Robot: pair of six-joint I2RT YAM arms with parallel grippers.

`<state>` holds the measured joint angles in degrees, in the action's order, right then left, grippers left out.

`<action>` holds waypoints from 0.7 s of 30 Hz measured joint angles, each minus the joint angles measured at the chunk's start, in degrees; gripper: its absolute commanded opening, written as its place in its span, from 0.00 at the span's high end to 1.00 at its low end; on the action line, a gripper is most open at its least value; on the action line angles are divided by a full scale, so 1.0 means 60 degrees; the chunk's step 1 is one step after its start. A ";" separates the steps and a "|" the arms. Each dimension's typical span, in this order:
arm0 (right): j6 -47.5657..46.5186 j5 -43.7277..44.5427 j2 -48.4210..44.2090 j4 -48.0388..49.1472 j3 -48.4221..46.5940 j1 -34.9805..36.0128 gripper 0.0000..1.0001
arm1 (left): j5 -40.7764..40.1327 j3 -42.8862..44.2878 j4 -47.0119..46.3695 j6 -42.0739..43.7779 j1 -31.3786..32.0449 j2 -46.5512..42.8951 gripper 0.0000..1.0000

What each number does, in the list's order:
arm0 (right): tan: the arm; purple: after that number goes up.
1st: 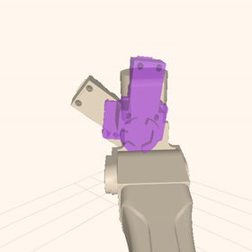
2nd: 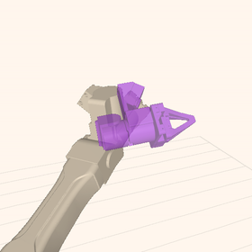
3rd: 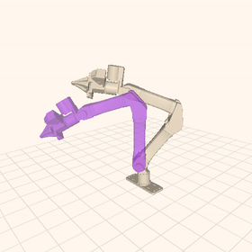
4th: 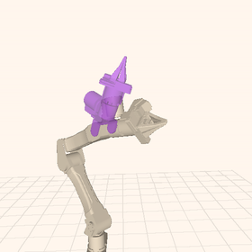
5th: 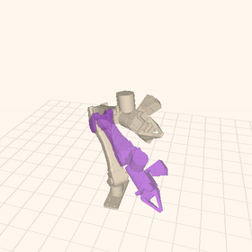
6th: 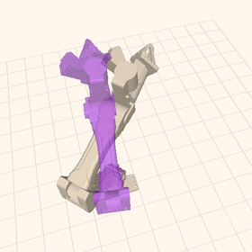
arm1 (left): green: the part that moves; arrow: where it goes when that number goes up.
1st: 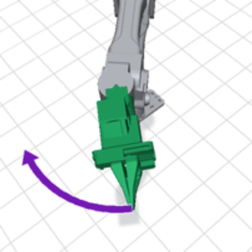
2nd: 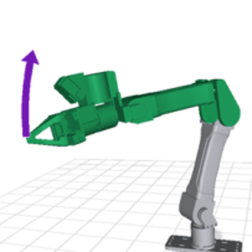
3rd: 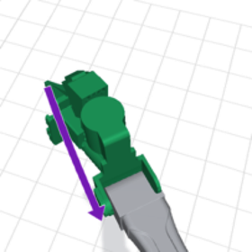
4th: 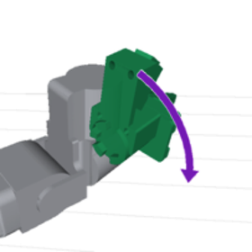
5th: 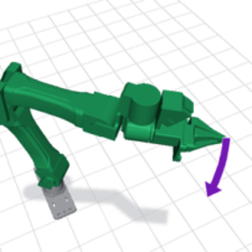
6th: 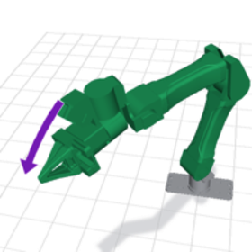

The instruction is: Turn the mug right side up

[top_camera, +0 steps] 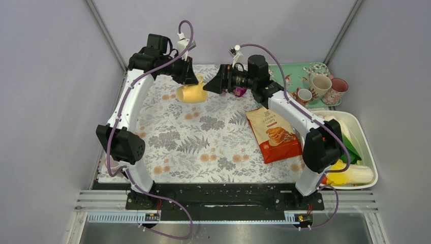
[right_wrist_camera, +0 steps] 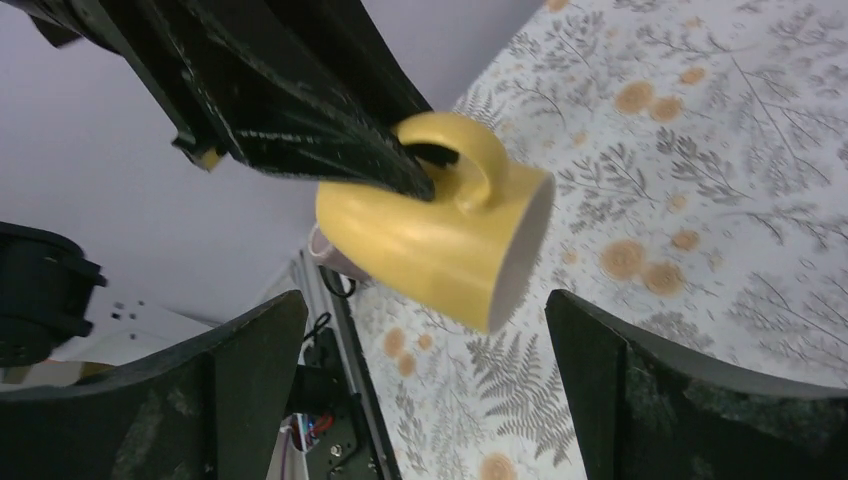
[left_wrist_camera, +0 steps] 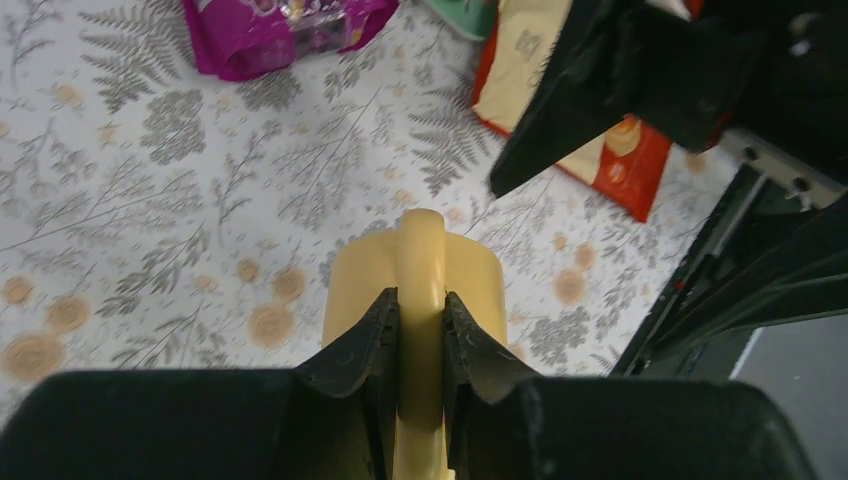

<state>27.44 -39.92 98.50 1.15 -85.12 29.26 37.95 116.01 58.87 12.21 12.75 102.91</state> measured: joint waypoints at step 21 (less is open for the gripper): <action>0.4608 -0.2841 0.1486 0.4171 -0.0528 -0.0164 1.00 | 0.1377 0.0601 -0.1406 -0.1494 0.0051 0.0022 0.47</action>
<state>55.09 -56.97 107.42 26.17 -88.29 28.27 46.22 119.61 50.43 3.25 13.06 103.04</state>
